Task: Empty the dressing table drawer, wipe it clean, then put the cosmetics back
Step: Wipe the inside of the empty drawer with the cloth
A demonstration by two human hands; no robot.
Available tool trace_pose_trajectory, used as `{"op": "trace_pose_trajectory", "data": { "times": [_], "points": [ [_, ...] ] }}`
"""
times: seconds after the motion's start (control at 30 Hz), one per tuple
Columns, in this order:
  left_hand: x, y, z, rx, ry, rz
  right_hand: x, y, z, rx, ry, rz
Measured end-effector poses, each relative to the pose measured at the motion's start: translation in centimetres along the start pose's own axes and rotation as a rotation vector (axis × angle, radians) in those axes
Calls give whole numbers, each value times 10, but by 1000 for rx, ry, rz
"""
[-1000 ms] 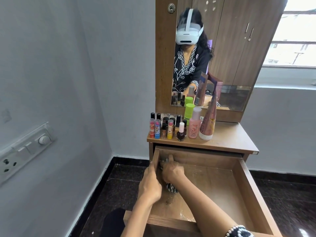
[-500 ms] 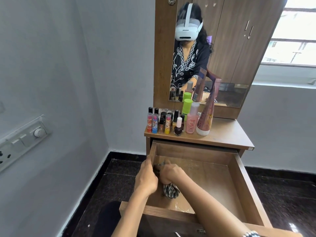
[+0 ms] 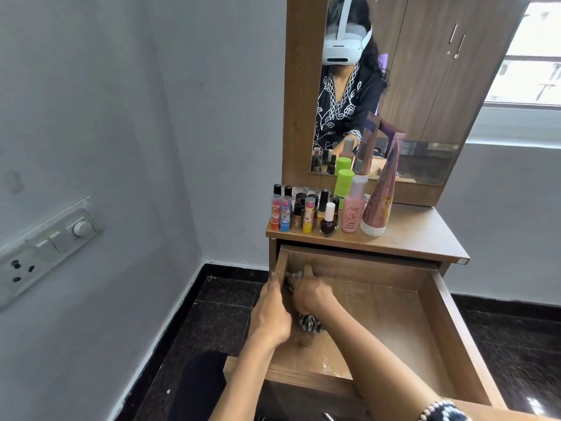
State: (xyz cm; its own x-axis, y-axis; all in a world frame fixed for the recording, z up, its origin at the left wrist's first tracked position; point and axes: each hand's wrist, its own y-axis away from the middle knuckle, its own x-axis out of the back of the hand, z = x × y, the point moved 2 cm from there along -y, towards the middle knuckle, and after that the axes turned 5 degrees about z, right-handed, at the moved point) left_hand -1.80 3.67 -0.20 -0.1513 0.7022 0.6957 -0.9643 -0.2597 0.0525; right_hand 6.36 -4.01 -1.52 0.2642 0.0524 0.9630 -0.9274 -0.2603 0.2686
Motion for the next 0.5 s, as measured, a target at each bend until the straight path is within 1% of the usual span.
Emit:
{"op": "trace_pose_trajectory", "data": {
  "times": [0.13,0.23,0.33,0.4,0.5],
  "points": [
    [-1,-2,-1,11,14,5,-2,22,2,32,-6,-93],
    [-2,-3,-2,15,14,14,-6,43,5,137,41,-170],
    [-3,-4,-4,26,10,16,-10,53,11,241,95,-189],
    [-3,-5,-4,19,11,15,-8,53,15,248,89,-201],
    [-2,-6,-3,14,10,23,-2,43,15,210,93,-199]
  ]
}}
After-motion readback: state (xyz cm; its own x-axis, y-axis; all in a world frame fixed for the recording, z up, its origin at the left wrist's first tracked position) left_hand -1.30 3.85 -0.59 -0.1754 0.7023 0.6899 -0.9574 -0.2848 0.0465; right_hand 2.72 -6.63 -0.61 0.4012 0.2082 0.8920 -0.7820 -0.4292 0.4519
